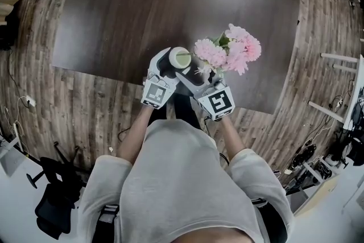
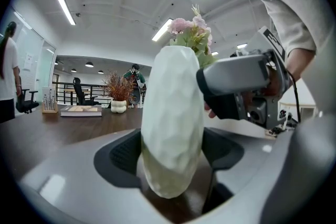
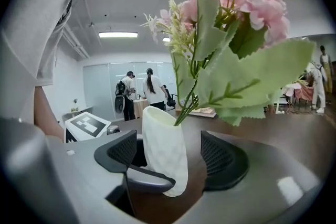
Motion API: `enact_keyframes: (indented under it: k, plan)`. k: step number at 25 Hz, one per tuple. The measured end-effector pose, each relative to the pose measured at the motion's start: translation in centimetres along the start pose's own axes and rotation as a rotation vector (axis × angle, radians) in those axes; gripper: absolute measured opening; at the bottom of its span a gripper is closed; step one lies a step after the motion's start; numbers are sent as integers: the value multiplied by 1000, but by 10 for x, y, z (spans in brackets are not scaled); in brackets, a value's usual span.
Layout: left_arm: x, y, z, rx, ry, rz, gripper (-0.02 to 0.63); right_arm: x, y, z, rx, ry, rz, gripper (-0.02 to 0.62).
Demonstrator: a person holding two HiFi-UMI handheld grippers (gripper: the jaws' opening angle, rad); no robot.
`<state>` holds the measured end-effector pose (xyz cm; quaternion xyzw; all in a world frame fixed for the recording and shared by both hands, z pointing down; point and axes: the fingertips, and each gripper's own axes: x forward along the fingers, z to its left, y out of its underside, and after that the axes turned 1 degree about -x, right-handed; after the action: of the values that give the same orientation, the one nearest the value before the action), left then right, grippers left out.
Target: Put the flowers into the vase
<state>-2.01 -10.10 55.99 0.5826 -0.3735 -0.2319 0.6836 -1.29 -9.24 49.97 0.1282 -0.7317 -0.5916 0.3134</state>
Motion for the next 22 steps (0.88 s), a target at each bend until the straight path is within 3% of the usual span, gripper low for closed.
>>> enact_keyframes:
  k: [4,7,13,22]
  plan:
    - [-1,0,-1,2,-1,-1,353,-7,-22,-3,45,20,-81,380]
    - [0,-1,-1,3,1,-1,353,-11,-38,-1,5,27,-115,373]
    - [-1,2,1,0,1,1,353,0,-31,16,-152,-8,-49,368]
    - [2,-4,5,1,0,7,353,14,-11,12,-142,21,26,365]
